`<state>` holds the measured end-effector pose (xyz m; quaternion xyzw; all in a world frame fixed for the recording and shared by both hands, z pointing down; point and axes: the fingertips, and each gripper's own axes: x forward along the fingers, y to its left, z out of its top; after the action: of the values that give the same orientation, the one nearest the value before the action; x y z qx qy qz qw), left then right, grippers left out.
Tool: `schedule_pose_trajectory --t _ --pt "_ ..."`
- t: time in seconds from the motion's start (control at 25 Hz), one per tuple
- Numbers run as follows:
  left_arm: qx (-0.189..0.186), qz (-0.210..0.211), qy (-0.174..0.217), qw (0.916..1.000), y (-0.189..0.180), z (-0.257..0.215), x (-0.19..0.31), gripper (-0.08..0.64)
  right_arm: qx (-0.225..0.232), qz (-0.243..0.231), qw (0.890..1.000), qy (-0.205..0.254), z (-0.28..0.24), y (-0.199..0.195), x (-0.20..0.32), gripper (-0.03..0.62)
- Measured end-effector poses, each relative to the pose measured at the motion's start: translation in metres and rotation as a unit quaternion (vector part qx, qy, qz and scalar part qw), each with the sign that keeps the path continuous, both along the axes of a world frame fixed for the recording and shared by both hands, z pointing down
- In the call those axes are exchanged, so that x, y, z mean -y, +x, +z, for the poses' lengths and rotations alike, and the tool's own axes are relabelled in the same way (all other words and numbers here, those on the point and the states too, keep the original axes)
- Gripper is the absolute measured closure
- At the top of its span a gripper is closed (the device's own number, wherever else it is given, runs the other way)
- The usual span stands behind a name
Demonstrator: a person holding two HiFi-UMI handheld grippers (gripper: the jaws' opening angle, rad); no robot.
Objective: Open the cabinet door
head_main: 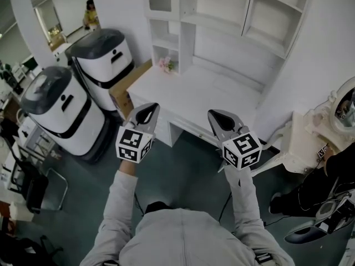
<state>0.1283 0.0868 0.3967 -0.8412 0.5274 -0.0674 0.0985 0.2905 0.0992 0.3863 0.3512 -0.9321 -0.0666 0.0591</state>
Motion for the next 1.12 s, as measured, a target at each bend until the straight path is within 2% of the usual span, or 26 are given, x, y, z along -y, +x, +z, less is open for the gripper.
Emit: schedule_pose_trajectory --t 0.2,0.52,0.76,1.12 --pt "0.004 0.002 -0.007 1.0000 0.013 0.003 0.005 0.541 0.025 -0.010 0.999 -0.018 0.000 0.008 0.011 0.591" --pt "0.000 -0.008 -0.008 0.9999 -0.002 0.005 0.033 0.541 0.043 -0.014 0.998 -0.032 0.006 0.003 0.042 0.591" --pt "-0.005 -0.008 -0.003 0.9999 -0.026 0.008 0.088 0.541 0.028 0.004 0.999 -0.020 0.007 -0.014 0.094 0.591" --pt "-0.010 0.006 0.010 0.9999 -0.073 -0.014 0.189 0.541 0.024 0.030 0.999 0.001 -0.017 -0.056 0.190 0.591"
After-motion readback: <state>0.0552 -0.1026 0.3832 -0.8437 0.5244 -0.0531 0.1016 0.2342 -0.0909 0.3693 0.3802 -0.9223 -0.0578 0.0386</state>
